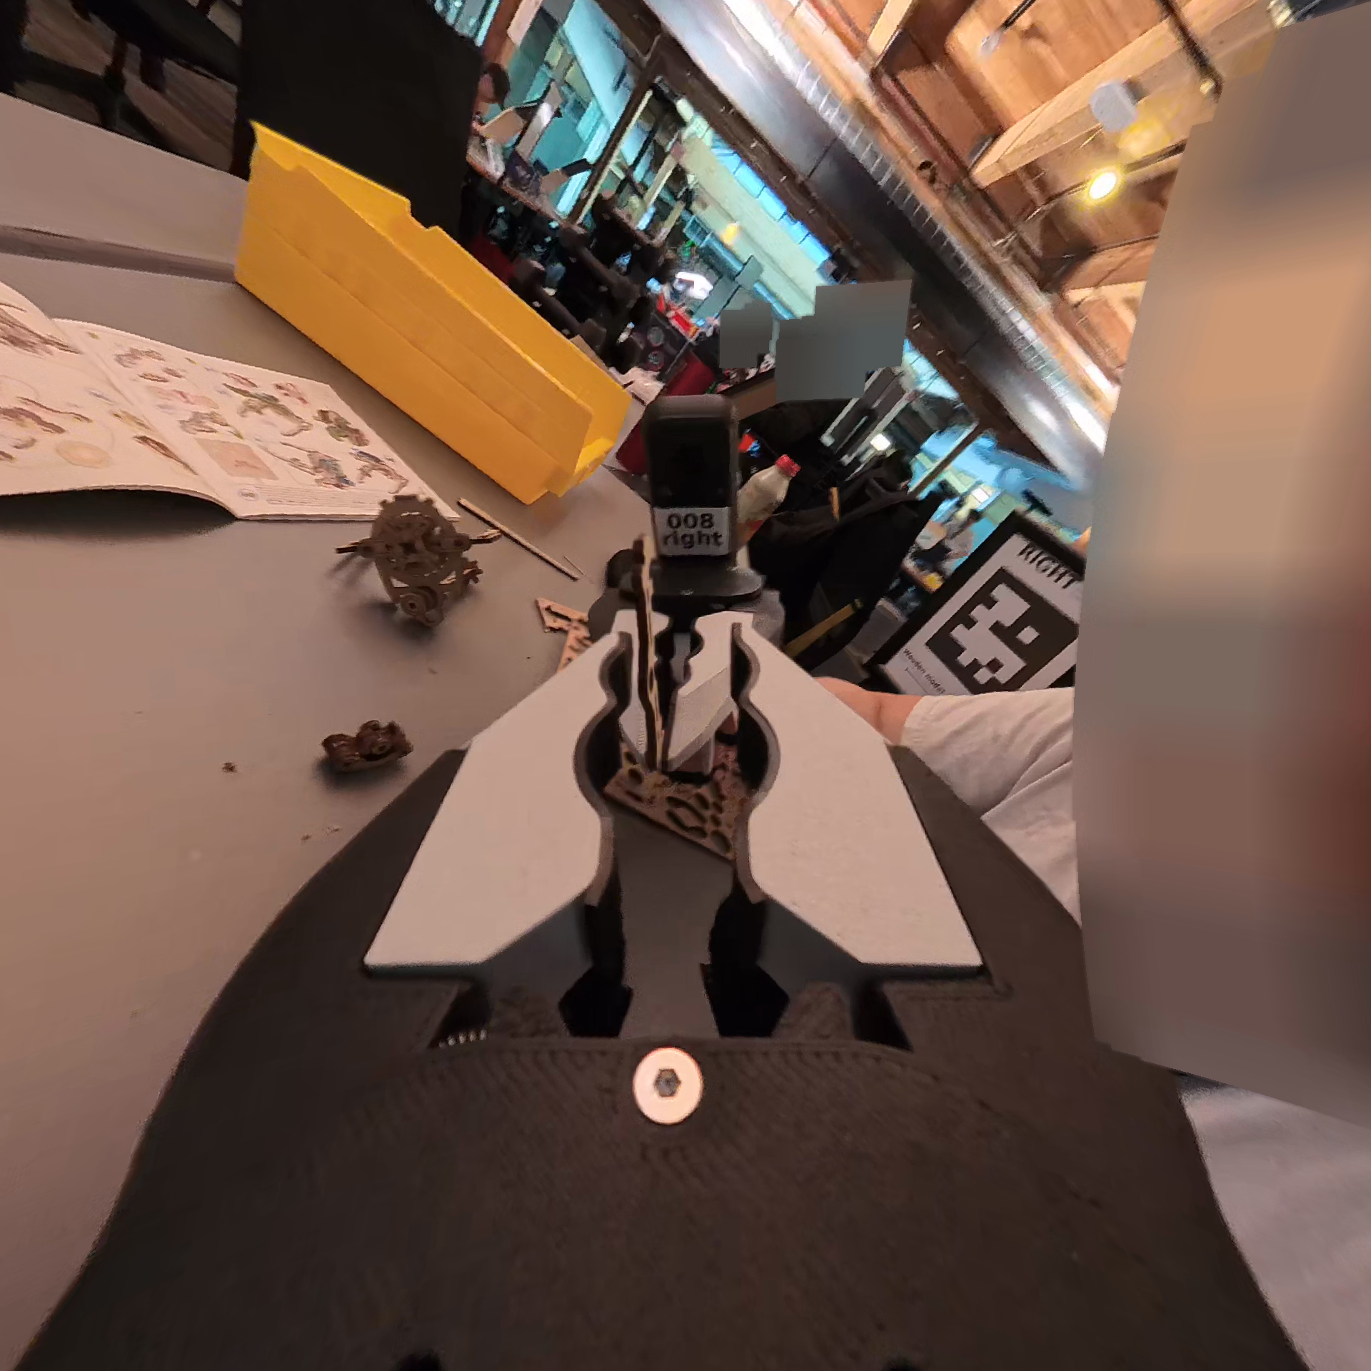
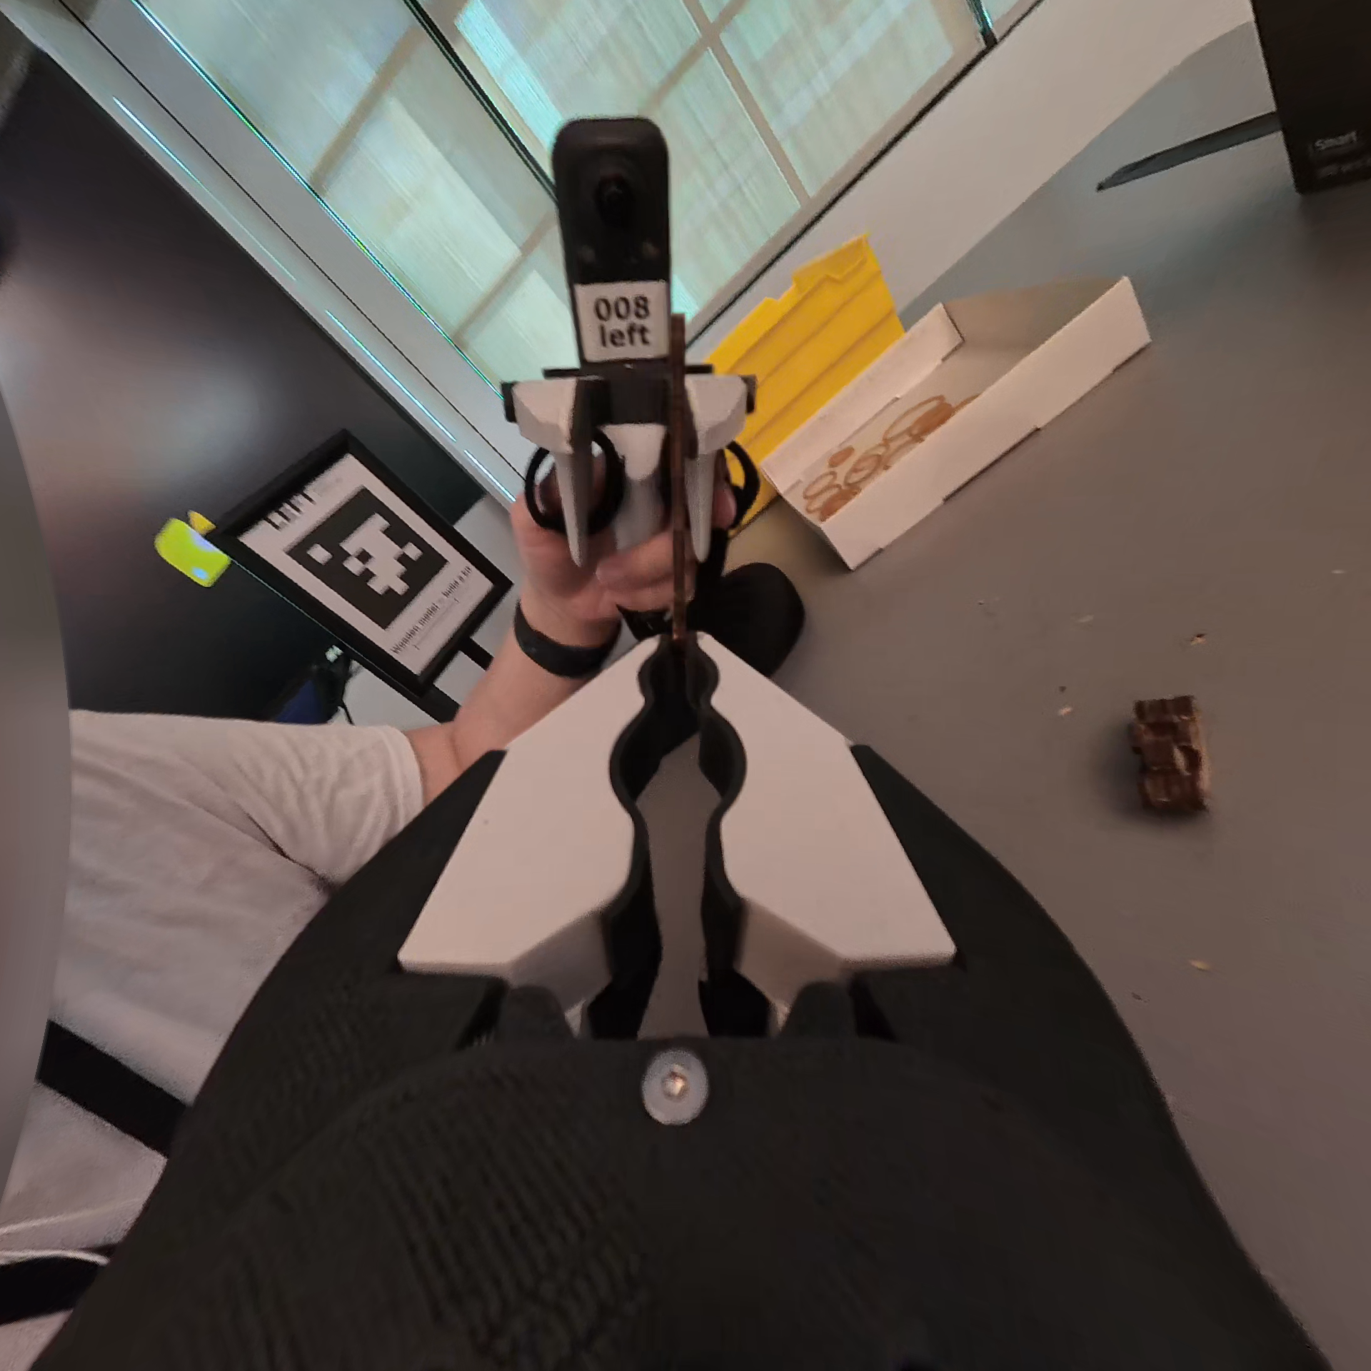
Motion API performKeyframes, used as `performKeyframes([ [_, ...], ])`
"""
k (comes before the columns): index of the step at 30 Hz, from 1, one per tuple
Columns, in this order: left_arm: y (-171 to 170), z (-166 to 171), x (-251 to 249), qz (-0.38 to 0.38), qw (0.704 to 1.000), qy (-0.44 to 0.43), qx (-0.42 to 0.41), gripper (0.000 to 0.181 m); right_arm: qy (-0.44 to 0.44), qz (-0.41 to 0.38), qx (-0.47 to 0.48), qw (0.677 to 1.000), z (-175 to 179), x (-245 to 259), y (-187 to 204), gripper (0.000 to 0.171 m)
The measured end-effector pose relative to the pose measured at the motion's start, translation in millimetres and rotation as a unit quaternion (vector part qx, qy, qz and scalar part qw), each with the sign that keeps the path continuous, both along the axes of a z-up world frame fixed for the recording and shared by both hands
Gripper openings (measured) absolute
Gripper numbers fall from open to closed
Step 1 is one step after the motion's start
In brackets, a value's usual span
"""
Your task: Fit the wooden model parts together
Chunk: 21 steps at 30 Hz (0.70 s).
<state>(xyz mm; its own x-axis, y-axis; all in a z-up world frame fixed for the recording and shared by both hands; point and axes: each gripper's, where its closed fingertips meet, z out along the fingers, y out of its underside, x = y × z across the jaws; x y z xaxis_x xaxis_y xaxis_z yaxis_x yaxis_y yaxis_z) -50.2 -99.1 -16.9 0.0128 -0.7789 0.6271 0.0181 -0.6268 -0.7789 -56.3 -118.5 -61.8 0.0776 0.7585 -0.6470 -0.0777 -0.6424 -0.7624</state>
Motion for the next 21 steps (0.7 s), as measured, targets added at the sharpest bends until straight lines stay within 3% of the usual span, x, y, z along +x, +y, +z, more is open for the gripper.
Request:
performKeyframes([
  [5,4.7,-20.5,-7.6,0.019,0.993,0.103,0.055,0.039,-0.089,0.004,0.033,0.995,-22.4,0.6,2.6,0.001],
  [11,10.1,-39.3,-18.0,0.035,0.974,0.194,0.113,0.042,-0.226,0.018,0.124,0.966,-52.5,-0.2,-2.7,0.001],
  [21,-20.6,-95.9,-18.6,-0.070,0.900,0.354,0.245,0.058,-0.339,0.047,0.183,0.922,-75.7,6.0,-10.7,0.002],
])
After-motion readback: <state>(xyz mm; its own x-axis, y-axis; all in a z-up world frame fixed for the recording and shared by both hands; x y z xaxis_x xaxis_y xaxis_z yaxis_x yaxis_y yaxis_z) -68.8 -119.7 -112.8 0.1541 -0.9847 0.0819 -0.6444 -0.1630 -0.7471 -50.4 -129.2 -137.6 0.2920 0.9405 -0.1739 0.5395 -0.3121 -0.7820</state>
